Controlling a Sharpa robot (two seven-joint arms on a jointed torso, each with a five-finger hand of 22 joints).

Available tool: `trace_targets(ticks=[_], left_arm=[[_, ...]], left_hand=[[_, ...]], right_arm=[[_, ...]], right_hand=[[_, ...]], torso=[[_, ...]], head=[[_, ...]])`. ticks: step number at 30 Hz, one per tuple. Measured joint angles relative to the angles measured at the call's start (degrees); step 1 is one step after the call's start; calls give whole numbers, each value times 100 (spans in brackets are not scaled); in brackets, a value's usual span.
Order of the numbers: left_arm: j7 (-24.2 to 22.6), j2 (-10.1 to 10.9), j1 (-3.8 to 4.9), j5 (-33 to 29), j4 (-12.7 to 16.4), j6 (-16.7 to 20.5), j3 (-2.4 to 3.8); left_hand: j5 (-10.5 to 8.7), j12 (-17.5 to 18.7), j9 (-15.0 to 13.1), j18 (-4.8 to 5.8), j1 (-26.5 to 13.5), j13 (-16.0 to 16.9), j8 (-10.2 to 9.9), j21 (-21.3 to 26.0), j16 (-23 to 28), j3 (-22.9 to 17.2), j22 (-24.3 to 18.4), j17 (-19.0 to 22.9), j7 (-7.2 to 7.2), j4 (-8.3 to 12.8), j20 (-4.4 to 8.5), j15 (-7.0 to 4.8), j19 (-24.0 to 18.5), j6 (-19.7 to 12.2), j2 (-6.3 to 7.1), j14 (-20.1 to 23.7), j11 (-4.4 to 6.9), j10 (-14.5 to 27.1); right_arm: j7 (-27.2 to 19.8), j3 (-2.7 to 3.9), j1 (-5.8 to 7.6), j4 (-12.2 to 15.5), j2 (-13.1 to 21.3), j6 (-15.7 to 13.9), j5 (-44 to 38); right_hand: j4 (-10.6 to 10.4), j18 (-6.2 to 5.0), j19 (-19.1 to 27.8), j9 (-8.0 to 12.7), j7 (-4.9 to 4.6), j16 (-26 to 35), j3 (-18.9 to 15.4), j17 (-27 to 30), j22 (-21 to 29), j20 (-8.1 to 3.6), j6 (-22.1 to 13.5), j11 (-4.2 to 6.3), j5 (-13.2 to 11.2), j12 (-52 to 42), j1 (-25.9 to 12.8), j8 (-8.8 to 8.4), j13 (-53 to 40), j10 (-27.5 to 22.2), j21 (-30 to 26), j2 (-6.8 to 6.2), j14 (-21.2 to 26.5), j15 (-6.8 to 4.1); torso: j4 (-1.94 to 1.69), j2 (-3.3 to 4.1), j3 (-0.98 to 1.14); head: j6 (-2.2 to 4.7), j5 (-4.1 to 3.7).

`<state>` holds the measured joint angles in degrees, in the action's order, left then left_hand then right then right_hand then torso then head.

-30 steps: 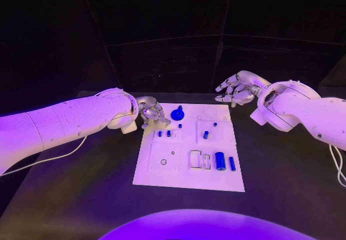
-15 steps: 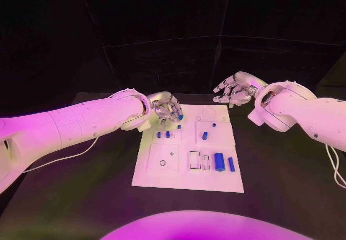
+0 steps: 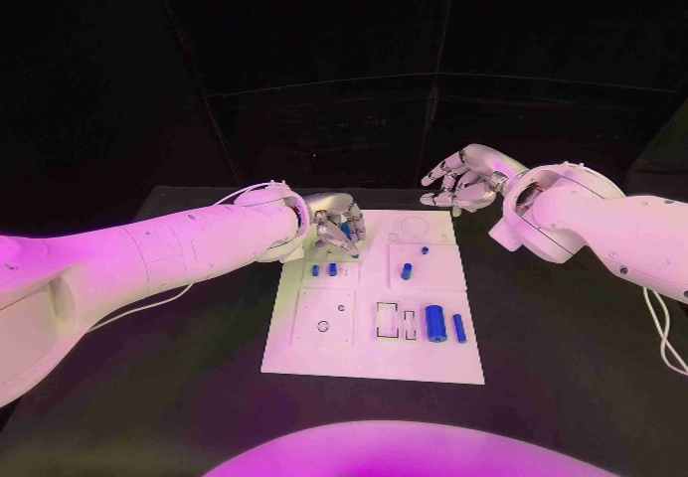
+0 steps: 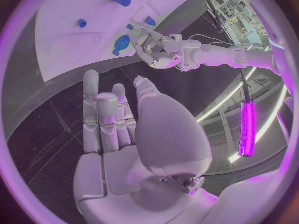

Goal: Assemble the parts on the task board

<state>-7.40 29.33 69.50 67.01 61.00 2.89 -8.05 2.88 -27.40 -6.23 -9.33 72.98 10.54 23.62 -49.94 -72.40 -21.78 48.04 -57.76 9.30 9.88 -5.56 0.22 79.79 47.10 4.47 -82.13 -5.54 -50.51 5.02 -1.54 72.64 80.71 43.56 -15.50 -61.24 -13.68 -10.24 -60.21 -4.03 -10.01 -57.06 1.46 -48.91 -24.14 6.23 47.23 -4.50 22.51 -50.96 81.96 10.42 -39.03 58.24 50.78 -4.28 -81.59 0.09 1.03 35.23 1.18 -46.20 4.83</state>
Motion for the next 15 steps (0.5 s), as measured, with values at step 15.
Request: trace_targets(ticks=[15], left_arm=[[33, -275, -62, 600, -353, -101, -5]], left_hand=[[0, 110, 111, 1, -51, -183, -99, -123, -33, -63, 129, 8, -20, 31, -6, 0, 73, 205, -13, -81, 3, -39]], right_arm=[[-1, 0, 0, 0, -21, 0, 0]], right_hand=[[0, 0, 0, 0, 0, 0, 0, -15, -1, 0, 0, 0, 0, 0, 31, 0, 4, 0, 0, 31, 0, 0]], torso=[[-8, -3, -1]], head=[[-7, -14]])
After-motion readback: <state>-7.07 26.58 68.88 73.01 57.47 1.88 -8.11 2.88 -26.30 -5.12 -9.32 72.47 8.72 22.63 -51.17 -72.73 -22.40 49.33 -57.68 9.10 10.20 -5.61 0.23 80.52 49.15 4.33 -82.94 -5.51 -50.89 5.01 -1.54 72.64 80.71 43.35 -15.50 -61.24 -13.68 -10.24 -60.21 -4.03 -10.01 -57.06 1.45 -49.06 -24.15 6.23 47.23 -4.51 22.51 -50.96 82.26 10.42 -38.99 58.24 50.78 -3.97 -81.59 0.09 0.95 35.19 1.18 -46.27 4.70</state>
